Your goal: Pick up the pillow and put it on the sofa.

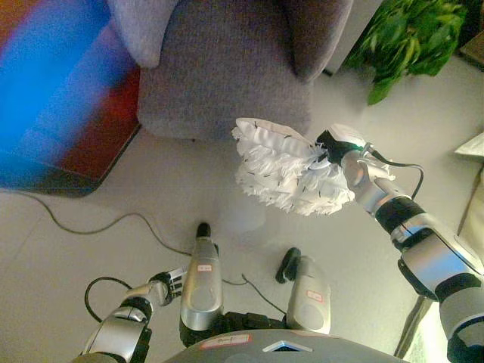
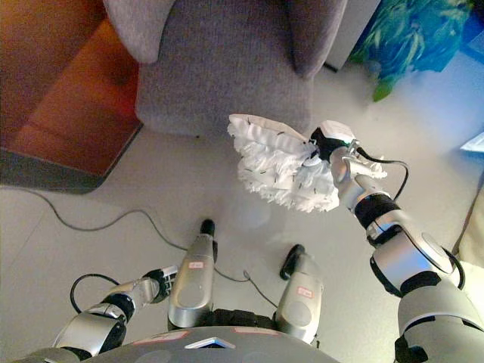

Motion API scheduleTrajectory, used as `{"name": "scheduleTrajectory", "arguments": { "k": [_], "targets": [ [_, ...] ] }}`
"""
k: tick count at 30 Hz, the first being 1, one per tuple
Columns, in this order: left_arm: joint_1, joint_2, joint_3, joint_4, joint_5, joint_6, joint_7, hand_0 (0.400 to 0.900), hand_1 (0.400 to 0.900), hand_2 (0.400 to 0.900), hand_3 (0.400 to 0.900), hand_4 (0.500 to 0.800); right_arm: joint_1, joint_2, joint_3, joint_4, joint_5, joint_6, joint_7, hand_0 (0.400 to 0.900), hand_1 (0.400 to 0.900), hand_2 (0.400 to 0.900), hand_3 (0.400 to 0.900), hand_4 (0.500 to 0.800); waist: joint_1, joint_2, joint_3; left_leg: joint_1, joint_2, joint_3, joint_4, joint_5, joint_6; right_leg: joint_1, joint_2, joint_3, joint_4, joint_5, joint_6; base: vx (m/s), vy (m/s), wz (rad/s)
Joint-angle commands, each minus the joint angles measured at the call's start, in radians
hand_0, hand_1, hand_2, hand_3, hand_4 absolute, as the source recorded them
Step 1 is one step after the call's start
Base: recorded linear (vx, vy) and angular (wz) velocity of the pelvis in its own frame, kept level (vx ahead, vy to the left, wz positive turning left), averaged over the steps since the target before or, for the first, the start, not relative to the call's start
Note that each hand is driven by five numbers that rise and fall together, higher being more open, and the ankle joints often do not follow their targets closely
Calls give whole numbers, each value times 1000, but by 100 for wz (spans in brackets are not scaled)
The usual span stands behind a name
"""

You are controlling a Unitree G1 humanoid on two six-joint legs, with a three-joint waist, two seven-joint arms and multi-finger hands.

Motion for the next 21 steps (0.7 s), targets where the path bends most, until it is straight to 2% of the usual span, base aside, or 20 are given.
{"name": "scheduleTrajectory", "arguments": {
  "k": [1, 2, 3, 4, 6, 8, 10, 11, 13, 15, 18, 21],
  "targets": [
    [37, 3, -40, 35, 40, 42, -4, 900, 900, 900, 900, 800, -26, -99, -82, -134, -42, -51, -14, 400, 400, 400, 400, 500, -14, -6, -201, 88, 94, -10, -10, 130, -43, 128, 7, 46, -224, 118, 10, 232, -3, -5],
    [44, -4, -36, 34, 35, 48, -5, 900, 900, 900, 900, 800, -17, -117, -84, -159, -46, -57, -8, 400, 400, 400, 400, 500, -13, -9, -207, 74, 83, -36, 29, 156, -48, 156, 17, 50, -248, 120, 0, 273, 34, -11],
    [53, -15, -27, 41, 45, 56, -6, 900, 900, 900, 900, 800, -15, -133, -87, -177, -48, -64, 2, 400, 400, 400, 400, 500, -9, -12, -218, 68, 70, -40, 30, 166, -50, 184, 21, 41, -273, 124, -6, 266, 59, -8],
    [56, -20, -23, 46, 55, 60, -8, 900, 900, 900, 900, 800, -17, -139, -90, -180, -49, -67, 7, 400, 400, 400, 400, 500, -7, -9, -224, 75, 75, -26, 5, 168, -53, 202, 19, 24, -281, 123, -3, 375, 165, 4],
    [69, -33, -21, 75, 99, 70, -31, 900, 900, 900, 900, 800, -21, -167, -111, -204, -64, -69, 8, 400, 400, 400, 400, 500, 2, 8, -251, 113, 101, 56, -153, 200, -67, 271, 11, -53, -304, 120, 18, 407, 232, 24],
    [71, -32, -25, 91, 136, 71, -49, 900, 900, 900, 900, 800, -11, -209, -141, -226, -72, -80, 14, 400, 400, 400, 400, 500, 13, 12, -266, 83, 115, 112, -228, 246, -81, 347, 11, -101, -330, 111, 33, 347, 207, 32],
    [77, -26, -4, 103, 161, 58, -64, 900, 900, 900, 900, 800, -13, -236, -161, -252, -88, -93, 38, 400, 400, 400, 400, 500, 15, 0, -269, 75, 92, 90, -182, 210, -66, 373, -8, -87, -322, 103, 43, 355, 258, 13],
    [83, -24, 6, 99, 159, 50, -62, 900, 900, 900, 900, 800, -25, -250, -160, -253, -97, -100, 53, 400, 400, 400, 400, 500, 20, -7, -277, 84, 63, 79, -179, 180, -50, 388, -28, -77, -327, 113, 57, 348, 283, -8],
    [78, -5, 20, 91, 168, 54, -69, 900, 900, 900, 900, 800, -59, -285, -156, -252, -64, -134, 94, 400, 400, 400, 400, 500, 34, -23, -298, 63, 35, 96, -137, 135, -20, 419, -57, -73, -321, 115, 57, 309, 240, -15],
    [67, 19, 14, 89, 156, 55, -67, 900, 900, 900, 900, 800, -117, -306, -132, -240, -32, -165, 152, 400, 400, 400, 400, 500, 40, -43, -304, 70, -15, 89, -113, 101, 17, 384, -98, -29, -204, 183, 53, 322, 228, 1],
    [58, 55, 6, 89, 166, 66, -80, 900, 900, 900, 900, 800, -219, -322, -57, -187, 20, -221, 197, 400, 400, 400, 400, 500, 44, -52, -318, 119, -53, 72, -141, 86, 53, 350, -84, 16, -177, 233, 44, 321, 63, 15],
    [49, 77, 15, 97, 174, 74, -78, 900, 900, 900, 900, 800, -321, -319, -6, -133, 55, -274, 244, 400, 400, 400, 400, 500, 41, -74, -333, 156, -49, 72, -182, 78, 47, 321, -57, 18, -338, 277, 59, 288, -221, 31]
  ]
}}
